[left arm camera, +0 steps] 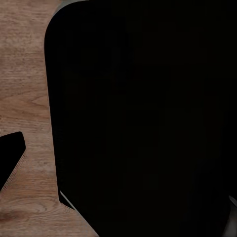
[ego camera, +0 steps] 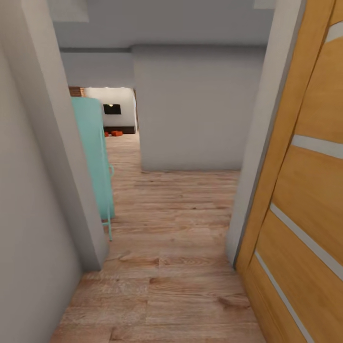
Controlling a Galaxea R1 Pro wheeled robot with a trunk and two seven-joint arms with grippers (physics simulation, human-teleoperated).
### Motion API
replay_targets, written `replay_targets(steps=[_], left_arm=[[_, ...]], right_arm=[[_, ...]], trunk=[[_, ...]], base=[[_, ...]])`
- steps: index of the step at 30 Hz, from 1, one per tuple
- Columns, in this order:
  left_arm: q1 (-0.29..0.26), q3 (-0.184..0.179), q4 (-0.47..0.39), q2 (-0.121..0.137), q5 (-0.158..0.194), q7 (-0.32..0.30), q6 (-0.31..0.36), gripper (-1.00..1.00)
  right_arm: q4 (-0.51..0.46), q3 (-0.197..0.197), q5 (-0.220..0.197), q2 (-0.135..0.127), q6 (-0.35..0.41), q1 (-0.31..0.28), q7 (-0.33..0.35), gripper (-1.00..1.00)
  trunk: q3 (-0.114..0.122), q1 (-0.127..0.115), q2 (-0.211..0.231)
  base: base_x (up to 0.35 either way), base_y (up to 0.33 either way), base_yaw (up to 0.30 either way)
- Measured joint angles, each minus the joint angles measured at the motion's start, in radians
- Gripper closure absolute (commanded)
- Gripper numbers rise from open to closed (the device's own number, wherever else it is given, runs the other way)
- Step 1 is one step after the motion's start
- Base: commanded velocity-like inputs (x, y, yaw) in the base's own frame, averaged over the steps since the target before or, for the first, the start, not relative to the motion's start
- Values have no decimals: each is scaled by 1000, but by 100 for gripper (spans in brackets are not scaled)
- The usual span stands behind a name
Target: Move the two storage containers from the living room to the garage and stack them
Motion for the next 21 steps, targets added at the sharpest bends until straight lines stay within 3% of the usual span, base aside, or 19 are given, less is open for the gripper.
replay_targets(steps=[21], left_arm=[[0,0,0,0,0,0,0,-100]], right_arm=[[0,0,1,1,0,0,0,-100]], trunk=[[0,0,0]], base=[[323,0,0]])
